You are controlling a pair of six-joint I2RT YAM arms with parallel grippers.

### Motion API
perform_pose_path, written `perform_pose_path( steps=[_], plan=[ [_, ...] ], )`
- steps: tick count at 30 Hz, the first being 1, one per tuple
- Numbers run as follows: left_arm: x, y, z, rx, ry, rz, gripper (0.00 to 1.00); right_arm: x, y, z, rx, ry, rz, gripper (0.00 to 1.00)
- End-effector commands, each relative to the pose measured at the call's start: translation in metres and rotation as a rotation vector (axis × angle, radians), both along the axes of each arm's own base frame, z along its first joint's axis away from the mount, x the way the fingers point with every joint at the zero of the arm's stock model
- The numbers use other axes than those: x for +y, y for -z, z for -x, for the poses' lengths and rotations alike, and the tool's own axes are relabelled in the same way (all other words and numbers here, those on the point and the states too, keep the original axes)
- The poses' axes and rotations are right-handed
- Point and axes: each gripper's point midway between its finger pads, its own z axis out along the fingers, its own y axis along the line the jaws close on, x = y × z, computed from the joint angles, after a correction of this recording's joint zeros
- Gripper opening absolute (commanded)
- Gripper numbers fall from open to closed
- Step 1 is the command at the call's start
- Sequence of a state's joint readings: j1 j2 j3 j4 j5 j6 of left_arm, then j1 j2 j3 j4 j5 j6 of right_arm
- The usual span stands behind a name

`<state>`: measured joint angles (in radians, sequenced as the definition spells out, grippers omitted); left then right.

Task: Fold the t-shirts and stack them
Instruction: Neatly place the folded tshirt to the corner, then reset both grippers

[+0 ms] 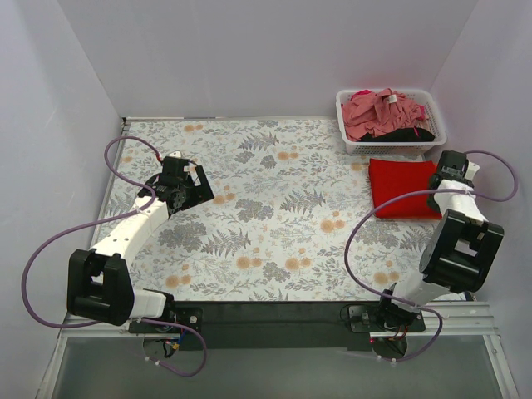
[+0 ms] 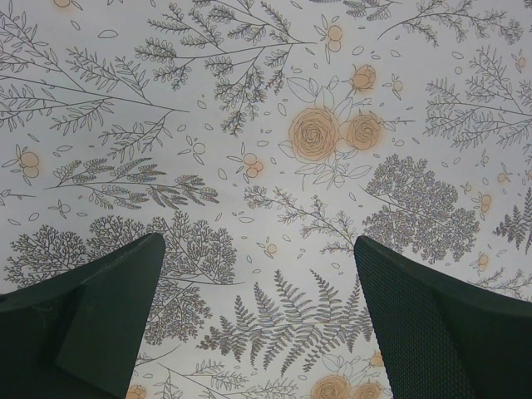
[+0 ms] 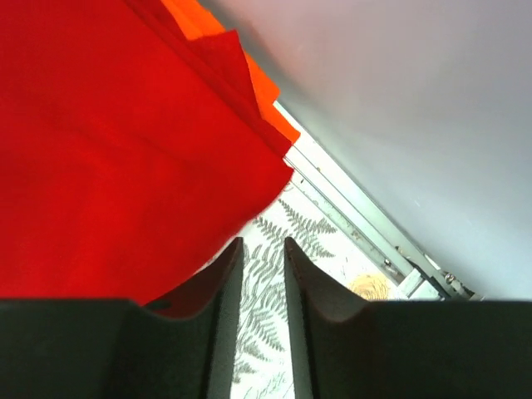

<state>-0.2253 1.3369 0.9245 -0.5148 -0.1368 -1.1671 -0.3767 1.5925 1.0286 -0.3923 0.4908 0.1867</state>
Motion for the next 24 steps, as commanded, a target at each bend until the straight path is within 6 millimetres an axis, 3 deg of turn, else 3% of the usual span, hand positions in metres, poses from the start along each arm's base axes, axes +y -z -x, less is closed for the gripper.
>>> perform_pose_path(
  steps=[1,8,13,15,17,19,22,24],
  plan=[
    [0.001,-0.017,-0.002,-0.06,0.006,0.008,0.98,0.005,-0.05,-0.007,-0.154,0.032,0.002,0.34],
    [0.005,-0.035,-0.001,-0.121,-0.017,0.005,0.98,0.044,-0.134,0.003,-0.433,-0.084,-0.057,0.5],
    [0.019,-0.056,0.004,-0.218,-0.078,-0.015,0.98,0.091,-0.181,0.002,-0.593,-0.215,-0.095,0.61],
    [0.027,-0.072,0.011,-0.268,-0.115,-0.019,0.98,0.117,-0.203,0.006,-0.64,-0.297,-0.062,0.69],
    [0.031,-0.099,0.021,-0.353,-0.138,0.006,0.98,0.126,-0.222,0.022,-0.692,-0.328,0.005,0.77],
    [0.035,-0.117,0.031,-0.405,-0.164,0.029,0.98,0.143,-0.232,0.031,-0.73,-0.391,0.024,0.88],
    [0.041,-0.148,0.051,-0.503,-0.191,0.071,0.98,0.164,-0.245,0.047,-0.823,-0.482,0.023,0.91],
    [0.044,-0.158,0.062,-0.551,-0.196,0.089,0.98,0.174,-0.239,0.057,-0.848,-0.531,0.019,0.92]
  ],
)
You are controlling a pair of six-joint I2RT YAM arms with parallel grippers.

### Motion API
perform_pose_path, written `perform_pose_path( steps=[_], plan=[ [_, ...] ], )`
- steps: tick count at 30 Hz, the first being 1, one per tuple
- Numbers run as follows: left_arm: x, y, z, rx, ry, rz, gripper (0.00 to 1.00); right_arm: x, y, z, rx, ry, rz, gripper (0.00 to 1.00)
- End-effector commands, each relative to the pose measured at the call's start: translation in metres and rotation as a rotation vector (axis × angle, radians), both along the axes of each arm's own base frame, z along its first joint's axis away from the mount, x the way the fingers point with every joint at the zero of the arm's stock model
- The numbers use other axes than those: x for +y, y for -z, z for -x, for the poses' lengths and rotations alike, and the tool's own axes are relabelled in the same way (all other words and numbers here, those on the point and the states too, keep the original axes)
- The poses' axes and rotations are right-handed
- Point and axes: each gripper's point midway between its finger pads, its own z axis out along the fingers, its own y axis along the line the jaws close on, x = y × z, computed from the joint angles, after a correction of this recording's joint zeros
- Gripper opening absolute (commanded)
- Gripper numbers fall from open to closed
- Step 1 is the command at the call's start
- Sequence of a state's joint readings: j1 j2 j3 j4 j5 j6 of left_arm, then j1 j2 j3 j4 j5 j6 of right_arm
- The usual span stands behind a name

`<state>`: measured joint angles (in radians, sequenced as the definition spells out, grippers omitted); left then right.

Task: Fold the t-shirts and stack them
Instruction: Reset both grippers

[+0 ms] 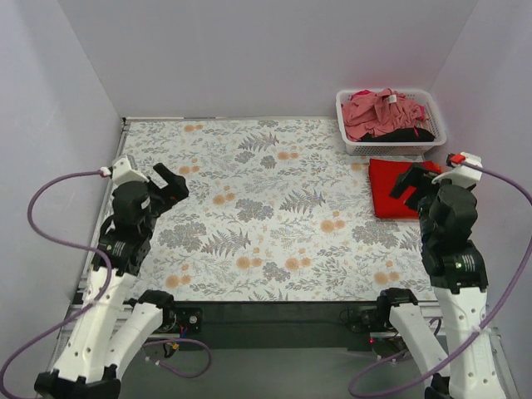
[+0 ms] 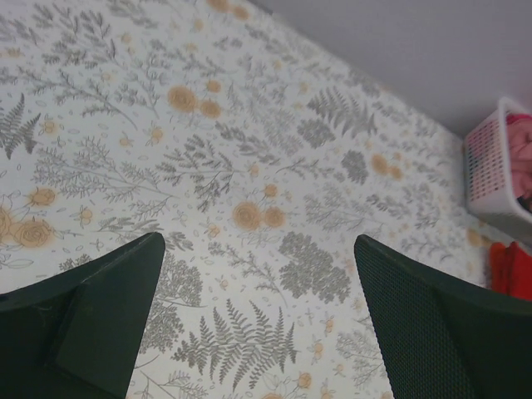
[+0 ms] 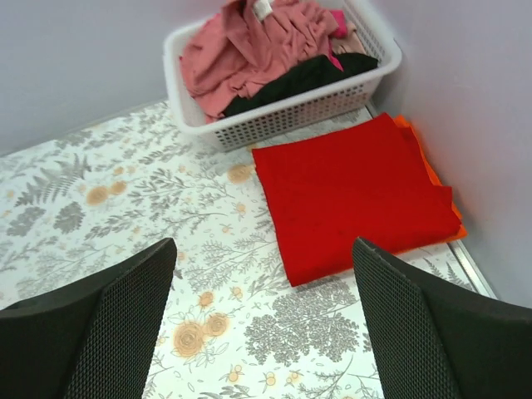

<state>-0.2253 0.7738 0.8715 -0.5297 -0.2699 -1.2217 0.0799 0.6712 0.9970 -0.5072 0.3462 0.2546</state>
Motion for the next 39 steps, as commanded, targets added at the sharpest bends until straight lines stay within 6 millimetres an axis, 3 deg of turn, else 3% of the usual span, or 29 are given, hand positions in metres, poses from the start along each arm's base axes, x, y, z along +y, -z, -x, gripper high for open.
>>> perform_pose_path(
  steps=[1,4,7,8,11,15,18,24,32,39],
  plan=[
    [0.015,-0.027,0.026,-0.11,-0.064,0.039,0.98,0.003,0.001,0.011,-0.057,-0.016,0.036,0.93],
    [0.024,-0.044,0.049,-0.223,-0.086,0.074,0.98,0.009,0.015,0.018,-0.092,-0.057,0.077,0.98],
    [0.034,-0.041,0.061,-0.283,-0.13,0.08,0.98,0.017,0.025,0.026,-0.137,-0.102,0.095,0.98],
    [0.04,-0.045,0.068,-0.321,-0.153,0.082,0.98,0.019,0.016,0.031,-0.193,-0.123,0.095,0.98],
    [0.049,-0.031,0.074,-0.34,-0.196,0.087,0.98,0.029,0.024,0.034,-0.237,-0.185,0.123,0.98],
    [0.043,-0.012,0.07,-0.377,-0.174,0.115,0.98,0.03,0.03,0.036,-0.286,-0.189,0.116,0.98],
    [0.04,-0.018,0.072,-0.461,-0.152,0.134,0.98,0.033,0.032,0.038,-0.316,-0.208,0.113,0.98],
    [0.037,-0.013,0.066,-0.51,-0.11,0.058,0.98,0.044,0.036,0.036,-0.32,-0.272,0.124,0.98],
    [0.028,0.0,0.055,-0.457,-0.057,0.016,0.98,0.048,0.038,0.034,-0.321,-0.291,0.131,0.98],
    [0.024,-0.001,0.054,-0.451,-0.037,0.027,0.98,0.05,0.038,0.034,-0.317,-0.303,0.133,0.98]
  ],
)
